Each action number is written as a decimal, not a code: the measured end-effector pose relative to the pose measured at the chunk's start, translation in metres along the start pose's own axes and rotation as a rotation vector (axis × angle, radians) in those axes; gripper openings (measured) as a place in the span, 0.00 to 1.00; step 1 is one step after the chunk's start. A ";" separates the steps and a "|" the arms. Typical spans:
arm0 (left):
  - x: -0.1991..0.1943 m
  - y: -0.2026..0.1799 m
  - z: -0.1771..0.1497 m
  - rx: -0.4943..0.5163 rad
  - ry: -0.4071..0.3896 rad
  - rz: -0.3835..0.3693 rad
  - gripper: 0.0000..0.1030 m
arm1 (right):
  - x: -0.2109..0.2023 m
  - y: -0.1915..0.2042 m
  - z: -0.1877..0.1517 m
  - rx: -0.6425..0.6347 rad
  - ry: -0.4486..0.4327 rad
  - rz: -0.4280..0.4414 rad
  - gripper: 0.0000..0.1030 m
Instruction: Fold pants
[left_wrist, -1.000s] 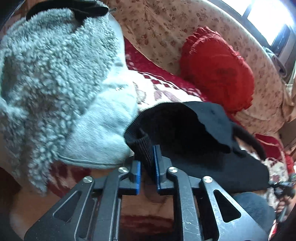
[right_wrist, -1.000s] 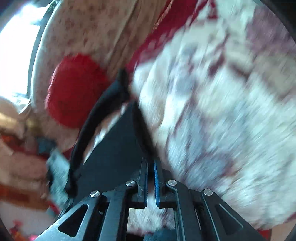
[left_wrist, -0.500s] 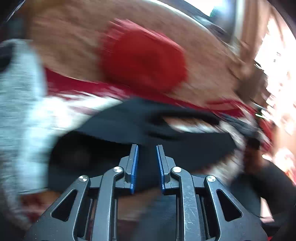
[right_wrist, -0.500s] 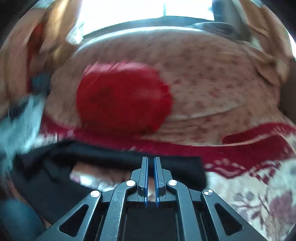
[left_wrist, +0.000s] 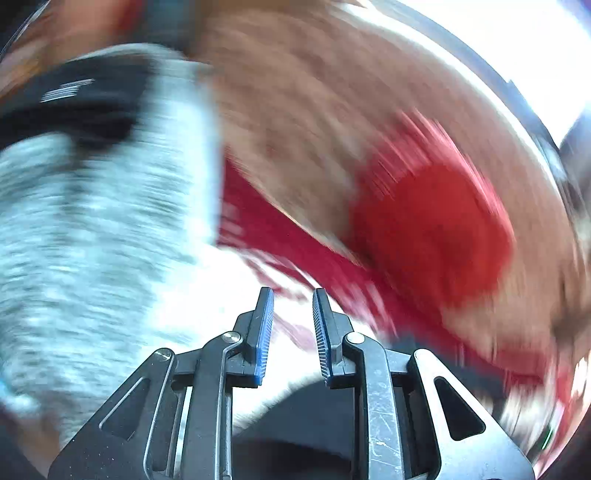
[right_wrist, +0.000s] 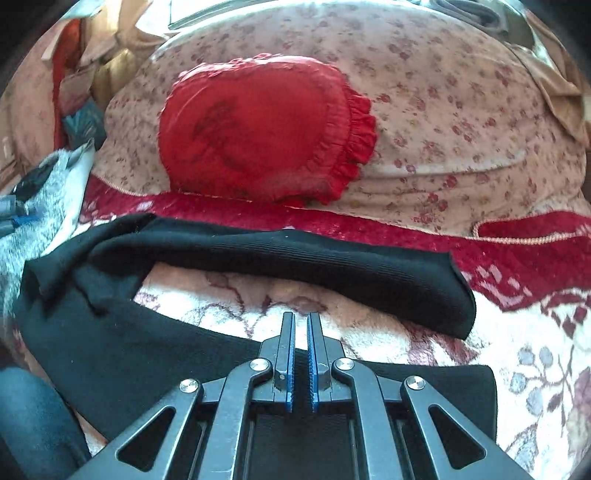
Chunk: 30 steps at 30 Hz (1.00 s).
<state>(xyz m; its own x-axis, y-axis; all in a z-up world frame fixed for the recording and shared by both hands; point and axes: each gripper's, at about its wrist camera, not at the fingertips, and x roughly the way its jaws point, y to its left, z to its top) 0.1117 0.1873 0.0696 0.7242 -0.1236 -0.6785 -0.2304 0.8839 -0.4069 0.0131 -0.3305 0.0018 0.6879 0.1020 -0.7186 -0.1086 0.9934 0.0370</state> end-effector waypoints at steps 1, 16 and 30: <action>-0.005 0.002 0.001 0.002 -0.001 -0.007 0.18 | 0.000 -0.002 0.000 0.009 -0.002 0.001 0.04; 0.028 -0.113 -0.160 0.514 0.506 -0.580 0.33 | 0.008 -0.001 -0.003 0.024 0.039 -0.001 0.04; 0.038 -0.076 -0.082 0.409 0.216 -0.366 0.44 | 0.011 0.001 -0.004 0.019 0.054 0.011 0.04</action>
<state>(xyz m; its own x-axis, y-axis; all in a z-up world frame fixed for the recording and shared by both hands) 0.1038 0.0779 0.0244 0.5509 -0.5044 -0.6649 0.3101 0.8634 -0.3980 0.0179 -0.3290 -0.0092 0.6472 0.1109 -0.7542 -0.1020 0.9931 0.0585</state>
